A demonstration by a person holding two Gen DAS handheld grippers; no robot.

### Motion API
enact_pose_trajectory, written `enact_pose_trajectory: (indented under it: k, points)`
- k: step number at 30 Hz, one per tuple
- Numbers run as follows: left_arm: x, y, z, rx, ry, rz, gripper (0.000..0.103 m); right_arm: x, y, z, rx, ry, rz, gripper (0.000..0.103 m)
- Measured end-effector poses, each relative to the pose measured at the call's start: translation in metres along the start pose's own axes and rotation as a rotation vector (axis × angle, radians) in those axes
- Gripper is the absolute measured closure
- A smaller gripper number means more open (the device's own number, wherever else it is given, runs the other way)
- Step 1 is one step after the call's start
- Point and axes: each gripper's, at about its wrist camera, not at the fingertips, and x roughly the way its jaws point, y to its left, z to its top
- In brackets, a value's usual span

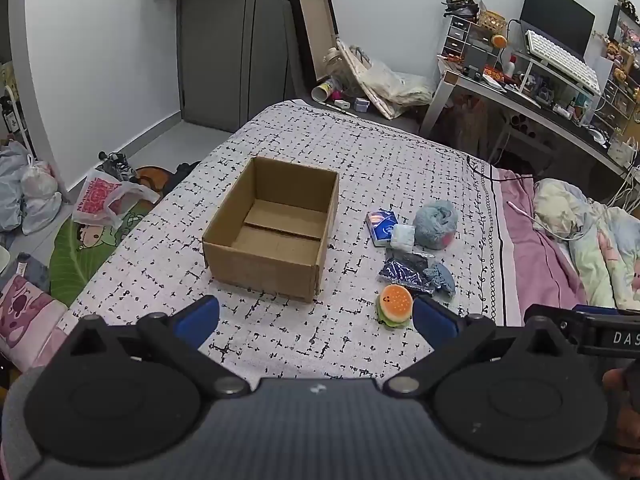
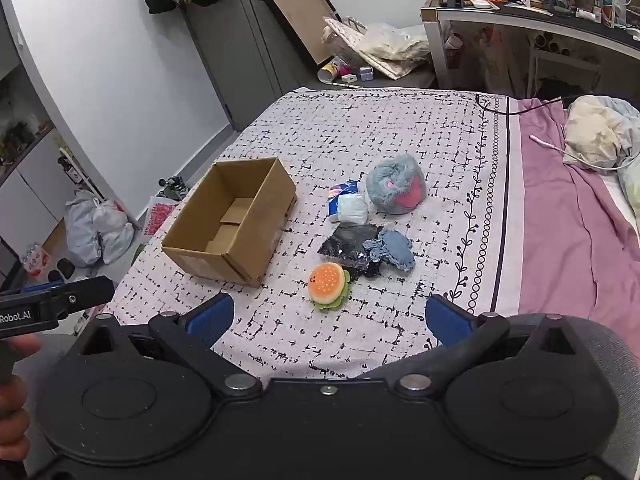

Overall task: Organize soft objects
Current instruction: 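Move both tools toward the soft items beside the cardboard box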

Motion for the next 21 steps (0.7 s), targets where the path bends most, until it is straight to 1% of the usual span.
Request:
enact_pose_trajectory:
  k: [9, 14, 15, 21]
  points:
    - [-0.001, -0.006, -0.006, 0.023, 0.009, 0.002, 0.001, -0.001, -0.002, 0.000, 0.000, -0.003, 0.002, 0.000]
    - [-0.002, -0.008, -0.004, 0.028, 0.006, 0.001, 0.001, 0.006, -0.004, 0.005, 0.006, -0.006, 0.006, 0.000]
    - [-0.003, -0.008, -0.004, 0.031, 0.007, 0.002, 0.001, -0.002, -0.003, 0.002, 0.001, -0.008, 0.000, 0.000]
    - [-0.002, -0.011, -0.003, 0.044, 0.014, 0.004, 0.001, -0.004, -0.004, 0.002, 0.008, -0.005, -0.005, 0.000]
